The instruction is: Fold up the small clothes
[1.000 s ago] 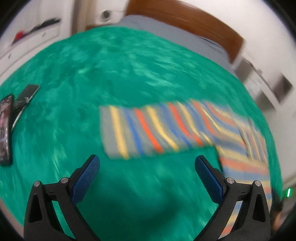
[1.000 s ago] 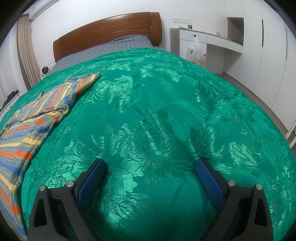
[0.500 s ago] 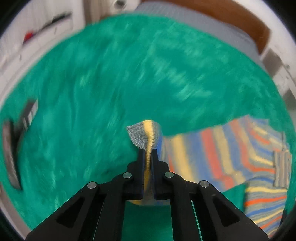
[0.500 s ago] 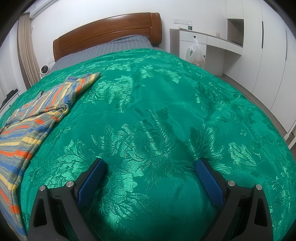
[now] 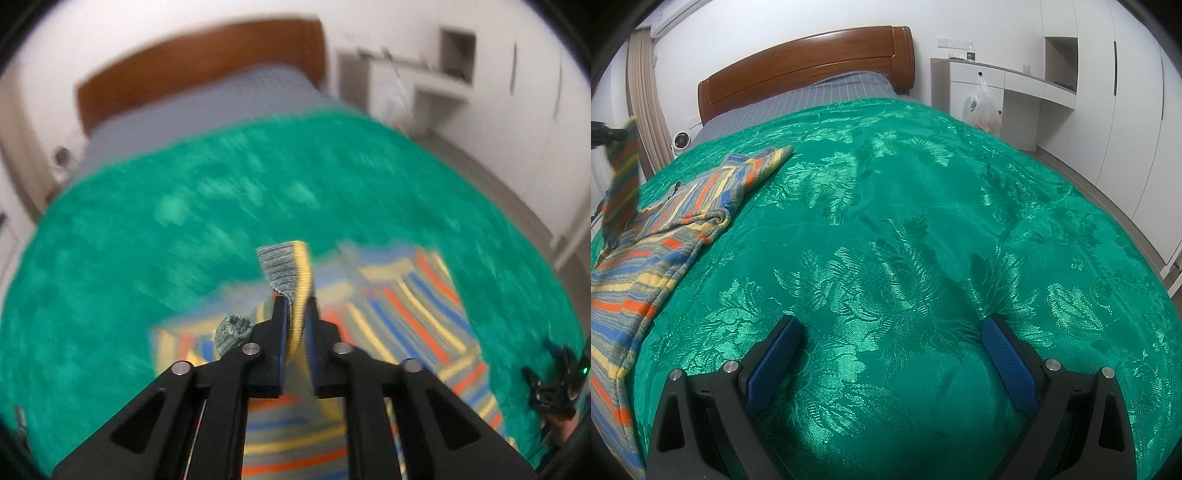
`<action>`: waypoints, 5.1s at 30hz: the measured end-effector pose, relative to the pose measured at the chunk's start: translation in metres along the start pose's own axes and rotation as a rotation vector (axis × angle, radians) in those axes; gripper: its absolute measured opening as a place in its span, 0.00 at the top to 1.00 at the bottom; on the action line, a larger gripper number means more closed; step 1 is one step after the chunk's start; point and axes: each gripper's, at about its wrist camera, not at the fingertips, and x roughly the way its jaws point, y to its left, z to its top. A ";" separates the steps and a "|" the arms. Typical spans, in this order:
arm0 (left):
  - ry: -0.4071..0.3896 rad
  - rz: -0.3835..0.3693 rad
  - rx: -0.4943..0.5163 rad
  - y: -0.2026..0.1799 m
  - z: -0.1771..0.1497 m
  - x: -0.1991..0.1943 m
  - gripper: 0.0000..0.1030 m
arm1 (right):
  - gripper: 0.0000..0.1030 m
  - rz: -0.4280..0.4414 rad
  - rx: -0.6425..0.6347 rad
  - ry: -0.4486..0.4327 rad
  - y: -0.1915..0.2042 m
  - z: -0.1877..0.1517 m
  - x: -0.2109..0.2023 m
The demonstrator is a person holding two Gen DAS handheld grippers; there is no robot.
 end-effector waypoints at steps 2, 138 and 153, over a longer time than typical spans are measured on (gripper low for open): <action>0.068 -0.009 0.007 -0.020 -0.023 0.023 0.53 | 0.05 0.000 0.000 0.001 0.000 0.000 0.000; 0.104 0.067 -0.275 0.149 -0.163 0.045 0.44 | 0.41 0.315 0.003 0.285 0.133 0.040 -0.037; -0.029 0.268 -0.418 0.166 -0.278 -0.066 0.06 | 0.30 -0.009 0.008 -0.059 0.031 0.011 -0.064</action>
